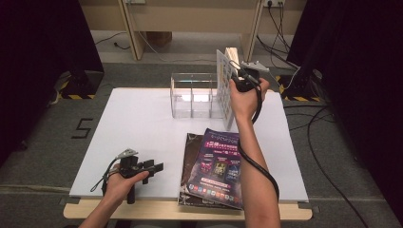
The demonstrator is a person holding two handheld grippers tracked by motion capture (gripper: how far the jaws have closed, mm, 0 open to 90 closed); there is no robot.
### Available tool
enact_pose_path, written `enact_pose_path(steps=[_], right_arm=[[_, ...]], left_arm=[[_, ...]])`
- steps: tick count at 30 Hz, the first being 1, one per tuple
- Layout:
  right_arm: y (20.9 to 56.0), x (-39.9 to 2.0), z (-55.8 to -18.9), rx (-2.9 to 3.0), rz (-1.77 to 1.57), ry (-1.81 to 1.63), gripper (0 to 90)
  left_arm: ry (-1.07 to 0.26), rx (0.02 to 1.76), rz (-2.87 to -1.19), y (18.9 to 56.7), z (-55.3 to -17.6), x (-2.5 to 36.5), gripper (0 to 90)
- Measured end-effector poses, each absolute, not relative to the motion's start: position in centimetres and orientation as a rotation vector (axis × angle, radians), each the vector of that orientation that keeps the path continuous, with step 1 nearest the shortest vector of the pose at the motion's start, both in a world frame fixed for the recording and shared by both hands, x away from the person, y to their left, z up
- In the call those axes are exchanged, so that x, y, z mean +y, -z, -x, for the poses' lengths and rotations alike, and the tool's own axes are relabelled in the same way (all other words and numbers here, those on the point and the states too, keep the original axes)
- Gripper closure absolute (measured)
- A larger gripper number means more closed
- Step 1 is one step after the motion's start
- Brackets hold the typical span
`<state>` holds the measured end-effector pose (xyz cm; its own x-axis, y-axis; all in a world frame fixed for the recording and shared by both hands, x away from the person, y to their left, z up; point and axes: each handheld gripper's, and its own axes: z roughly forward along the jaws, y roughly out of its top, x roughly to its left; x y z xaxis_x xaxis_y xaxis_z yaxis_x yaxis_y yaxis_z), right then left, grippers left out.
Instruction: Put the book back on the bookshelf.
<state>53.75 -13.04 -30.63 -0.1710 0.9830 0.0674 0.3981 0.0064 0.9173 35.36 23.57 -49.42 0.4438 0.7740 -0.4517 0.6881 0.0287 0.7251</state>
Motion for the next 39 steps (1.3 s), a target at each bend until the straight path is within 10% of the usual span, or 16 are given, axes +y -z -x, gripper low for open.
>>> enact_pose_path(steps=[39], right_arm=[[29.7, -12.5, -56.2, 1.737, -1.55, -1.052, 74.5]], left_arm=[[-0.098, 1.279, -1.693, 49.6, -35.5, 23.5, 41.9]])
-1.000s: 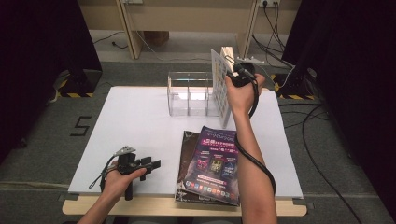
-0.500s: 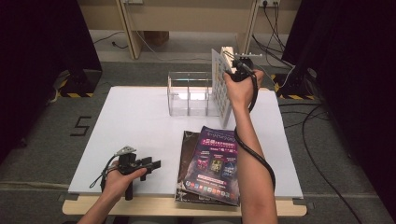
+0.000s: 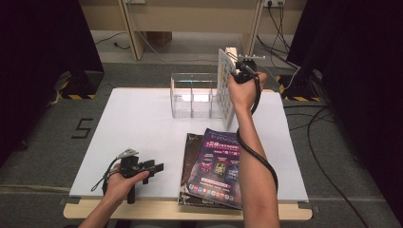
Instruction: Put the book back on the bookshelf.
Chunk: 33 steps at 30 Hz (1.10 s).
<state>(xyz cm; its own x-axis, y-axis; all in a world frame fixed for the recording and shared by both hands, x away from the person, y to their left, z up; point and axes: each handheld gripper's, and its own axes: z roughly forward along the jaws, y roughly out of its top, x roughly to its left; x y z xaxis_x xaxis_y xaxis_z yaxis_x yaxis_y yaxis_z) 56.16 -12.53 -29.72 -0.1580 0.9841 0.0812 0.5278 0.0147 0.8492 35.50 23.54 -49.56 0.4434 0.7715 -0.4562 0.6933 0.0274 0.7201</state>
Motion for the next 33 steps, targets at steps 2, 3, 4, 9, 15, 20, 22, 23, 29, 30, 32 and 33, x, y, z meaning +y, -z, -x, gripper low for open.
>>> enact_pose_path(steps=[2, 3, 4, 9, 15, 20, 22, 23, 29, 30, 32, 33], right_arm=[[29.8, -12.4, -56.1, 1.73, -1.545, -1.053, 74.5], [29.8, -12.3, -56.1, 1.724, -1.541, -1.058, 74.5], [29.8, -12.3, -56.1, 1.719, -1.531, -1.064, 74.5], [29.5, -12.1, -56.3, 1.689, -1.51, -1.084, 74.5], [29.6, -11.9, -56.7, 1.662, -1.506, -1.088, 74.5], [30.1, -11.6, -56.9, 1.661, -1.517, -1.076, 74.4], [30.5, -11.5, -57.0, 1.649, -1.515, -1.075, 74.4], [30.5, -11.6, -57.0, 1.642, -1.518, -1.073, 74.4], [30.5, -11.9, -57.1, 1.635, -1.527, -1.064, 73.9], [30.5, -12.0, -57.2, 1.636, -1.526, -1.065, 73.8], [30.5, -12.0, -57.2, 1.635, -1.522, -1.064, 73.6], [30.5, -11.9, -57.1, 1.637, -1.514, -1.06, 73.3]], left_arm=[[-0.099, 1.281, -1.692, 49.6, -35.5, 23.6, 42.0], [-0.099, 1.282, -1.692, 49.5, -35.5, 23.6, 42.0], [-0.1, 1.282, -1.692, 49.5, -35.5, 23.6, 42.1], [-0.1, 1.283, -1.693, 49.6, -35.5, 23.7, 42.2], [-0.099, 1.284, -1.69, 49.6, -35.6, 23.7, 42.2], [-0.097, 1.283, -1.688, 49.6, -35.6, 23.8, 42.2], [-0.097, 1.283, -1.686, 49.6, -35.6, 23.8, 42.3], [-0.098, 1.283, -1.686, 49.6, -35.6, 23.8, 42.3], [-0.1, 1.282, -1.689, 49.7, -35.5, 23.8, 42.3], [-0.1, 1.281, -1.69, 49.7, -35.5, 23.8, 42.3], [-0.099, 1.281, -1.692, 49.7, -35.5, 23.8, 42.3], [-0.1, 1.281, -1.692, 49.7, -35.5, 23.8, 42.3]])
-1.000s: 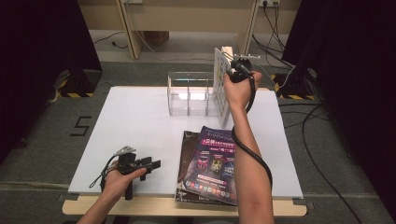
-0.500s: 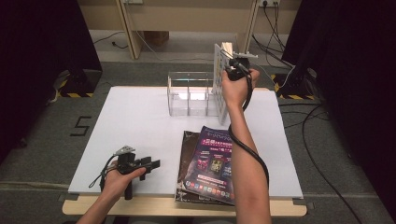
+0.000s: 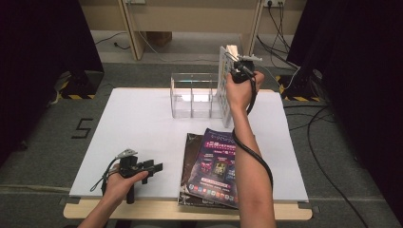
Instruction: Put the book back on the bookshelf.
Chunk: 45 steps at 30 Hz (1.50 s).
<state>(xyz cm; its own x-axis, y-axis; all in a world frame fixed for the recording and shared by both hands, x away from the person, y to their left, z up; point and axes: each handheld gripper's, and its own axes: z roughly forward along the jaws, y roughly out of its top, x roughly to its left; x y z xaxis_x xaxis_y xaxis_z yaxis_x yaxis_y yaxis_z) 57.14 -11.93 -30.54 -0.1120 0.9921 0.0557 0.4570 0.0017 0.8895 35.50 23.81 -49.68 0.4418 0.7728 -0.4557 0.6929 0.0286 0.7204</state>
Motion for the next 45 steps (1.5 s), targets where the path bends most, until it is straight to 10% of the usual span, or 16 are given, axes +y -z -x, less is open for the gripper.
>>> enact_pose_path(steps=[45], right_arm=[[30.5, -13.0, -54.5, 1.672, -1.507, -1.149, 59.0]], left_arm=[[-0.101, 1.263, -1.705, 49.5, -35.3, 23.2, 42.3]])
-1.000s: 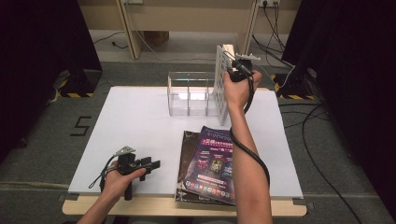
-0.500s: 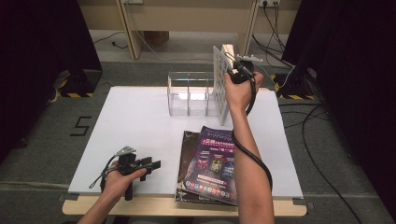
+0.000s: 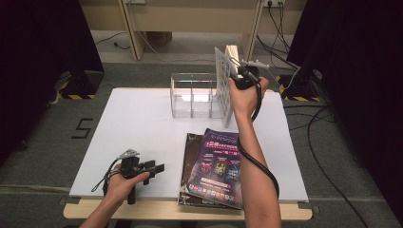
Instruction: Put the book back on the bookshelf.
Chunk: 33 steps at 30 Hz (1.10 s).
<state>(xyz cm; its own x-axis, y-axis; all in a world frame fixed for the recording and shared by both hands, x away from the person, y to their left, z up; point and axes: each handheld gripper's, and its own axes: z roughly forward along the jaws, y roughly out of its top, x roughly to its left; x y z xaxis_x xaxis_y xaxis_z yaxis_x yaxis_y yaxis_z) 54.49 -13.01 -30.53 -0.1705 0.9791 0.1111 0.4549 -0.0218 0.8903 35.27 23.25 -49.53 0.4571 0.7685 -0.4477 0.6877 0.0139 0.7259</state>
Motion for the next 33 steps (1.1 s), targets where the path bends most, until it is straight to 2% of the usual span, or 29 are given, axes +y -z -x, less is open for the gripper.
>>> enact_pose_path(steps=[33], right_arm=[[30.7, -13.9, -51.4, 1.743, -1.487, -1.151, 53.9]], left_arm=[[-0.101, 1.26, -1.705, 49.4, -35.2, 23.0, 40.9]])
